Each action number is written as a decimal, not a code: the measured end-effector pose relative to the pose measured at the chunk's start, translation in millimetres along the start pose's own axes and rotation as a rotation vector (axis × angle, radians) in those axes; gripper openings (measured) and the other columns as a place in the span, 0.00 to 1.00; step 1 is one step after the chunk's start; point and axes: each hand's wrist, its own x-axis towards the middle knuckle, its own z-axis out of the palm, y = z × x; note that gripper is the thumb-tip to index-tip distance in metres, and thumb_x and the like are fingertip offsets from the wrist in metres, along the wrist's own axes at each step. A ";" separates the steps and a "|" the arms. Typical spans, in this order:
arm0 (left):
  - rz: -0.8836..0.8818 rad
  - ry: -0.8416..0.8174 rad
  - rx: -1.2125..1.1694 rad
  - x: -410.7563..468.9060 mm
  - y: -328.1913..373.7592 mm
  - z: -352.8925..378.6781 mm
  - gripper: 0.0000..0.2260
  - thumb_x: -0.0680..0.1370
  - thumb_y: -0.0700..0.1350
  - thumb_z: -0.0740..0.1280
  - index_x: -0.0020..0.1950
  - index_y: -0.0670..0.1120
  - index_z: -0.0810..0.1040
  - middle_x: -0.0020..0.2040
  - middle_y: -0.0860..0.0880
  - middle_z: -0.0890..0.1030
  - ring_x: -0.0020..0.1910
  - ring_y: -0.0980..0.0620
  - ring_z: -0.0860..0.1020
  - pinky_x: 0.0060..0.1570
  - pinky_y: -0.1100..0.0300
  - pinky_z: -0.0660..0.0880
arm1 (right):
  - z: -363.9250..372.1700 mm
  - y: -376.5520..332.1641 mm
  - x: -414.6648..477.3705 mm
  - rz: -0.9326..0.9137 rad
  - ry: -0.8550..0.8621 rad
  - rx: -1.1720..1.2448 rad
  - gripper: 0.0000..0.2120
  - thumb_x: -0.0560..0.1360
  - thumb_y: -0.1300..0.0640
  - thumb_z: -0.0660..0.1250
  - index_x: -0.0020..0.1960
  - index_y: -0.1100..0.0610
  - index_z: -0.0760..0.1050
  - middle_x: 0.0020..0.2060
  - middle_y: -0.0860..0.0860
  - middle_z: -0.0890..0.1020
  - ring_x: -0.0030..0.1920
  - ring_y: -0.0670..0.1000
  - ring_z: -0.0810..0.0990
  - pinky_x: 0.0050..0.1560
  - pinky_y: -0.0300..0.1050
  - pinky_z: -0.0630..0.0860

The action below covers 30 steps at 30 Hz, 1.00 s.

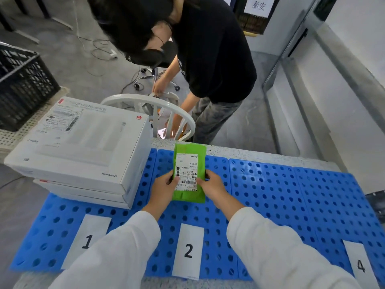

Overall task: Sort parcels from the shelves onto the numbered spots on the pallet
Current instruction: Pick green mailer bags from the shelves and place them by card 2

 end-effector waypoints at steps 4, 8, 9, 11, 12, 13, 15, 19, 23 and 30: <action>-0.005 0.007 0.023 8.4 -8.0 -0.7 0.14 0.81 0.41 0.62 0.65 0.49 0.77 0.53 0.54 0.82 0.51 0.56 0.81 0.47 0.65 0.79 | 7.2 2.3 12.5 0.009 -0.032 -0.004 0.19 0.79 0.61 0.64 0.70 0.58 0.69 0.66 0.53 0.75 0.64 0.55 0.75 0.64 0.51 0.73; -0.016 0.007 0.077 10.6 -15.5 -3.9 0.14 0.81 0.42 0.62 0.65 0.50 0.77 0.53 0.54 0.82 0.51 0.56 0.81 0.48 0.61 0.79 | 17.2 8.6 20.8 0.045 -0.050 0.022 0.19 0.79 0.62 0.64 0.70 0.58 0.69 0.65 0.53 0.76 0.63 0.55 0.76 0.63 0.51 0.74; -0.017 -0.004 0.091 11.9 -16.0 -4.7 0.14 0.81 0.42 0.62 0.65 0.50 0.76 0.54 0.54 0.82 0.51 0.56 0.81 0.49 0.61 0.79 | 19.3 9.3 22.8 0.056 -0.046 0.044 0.19 0.79 0.62 0.64 0.69 0.58 0.70 0.65 0.53 0.76 0.62 0.55 0.77 0.62 0.51 0.75; -0.028 -0.033 0.117 15.6 -15.3 -6.6 0.15 0.80 0.41 0.63 0.66 0.50 0.76 0.56 0.53 0.81 0.53 0.55 0.80 0.52 0.59 0.79 | 21.6 9.2 24.4 0.057 -0.044 0.059 0.18 0.79 0.63 0.63 0.68 0.58 0.71 0.64 0.54 0.77 0.62 0.55 0.77 0.62 0.51 0.75; -0.035 -0.042 0.138 17.4 -14.8 -7.6 0.15 0.80 0.41 0.63 0.67 0.49 0.75 0.58 0.51 0.81 0.54 0.53 0.80 0.54 0.55 0.78 | 22.2 8.6 24.5 0.047 -0.053 0.041 0.17 0.79 0.63 0.62 0.68 0.58 0.71 0.64 0.54 0.77 0.62 0.55 0.76 0.62 0.51 0.74; -0.042 -0.045 0.163 19.7 -15.7 -9.2 0.16 0.80 0.40 0.63 0.67 0.49 0.75 0.59 0.50 0.81 0.55 0.52 0.80 0.56 0.53 0.78 | 22.1 8.4 24.4 0.036 -0.069 0.014 0.17 0.79 0.63 0.62 0.68 0.57 0.71 0.64 0.54 0.77 0.62 0.55 0.76 0.62 0.50 0.74; -0.036 -0.046 0.223 21.4 -16.4 -11.1 0.16 0.80 0.39 0.63 0.67 0.48 0.75 0.59 0.49 0.81 0.54 0.51 0.80 0.55 0.52 0.78 | 18.0 9.6 23.7 0.003 -0.119 -0.075 0.18 0.80 0.63 0.62 0.69 0.58 0.70 0.65 0.54 0.76 0.64 0.56 0.74 0.63 0.50 0.73; -0.028 0.018 0.256 14.7 -10.3 -12.8 0.16 0.79 0.34 0.62 0.64 0.46 0.78 0.56 0.49 0.83 0.49 0.56 0.80 0.43 0.69 0.76 | 0.9 10.9 19.7 -0.052 -0.216 -0.200 0.18 0.80 0.61 0.61 0.70 0.58 0.70 0.67 0.53 0.73 0.67 0.56 0.72 0.59 0.45 0.73; -0.006 0.049 0.294 1.6 13.4 -13.0 0.15 0.80 0.35 0.59 0.63 0.44 0.78 0.58 0.47 0.81 0.50 0.53 0.79 0.40 0.73 0.73 | -21.1 -5.4 6.5 -0.110 -0.206 -0.357 0.20 0.82 0.54 0.58 0.72 0.60 0.66 0.71 0.55 0.69 0.63 0.55 0.74 0.60 0.47 0.73; 0.194 -0.107 0.756 -21.5 109.6 1.5 0.19 0.81 0.50 0.59 0.72 0.48 0.67 0.66 0.47 0.74 0.47 0.49 0.80 0.45 0.57 0.76 | -103.2 -50.2 -37.3 -0.314 -0.049 -0.544 0.20 0.82 0.54 0.57 0.73 0.57 0.65 0.71 0.52 0.68 0.60 0.54 0.76 0.58 0.46 0.72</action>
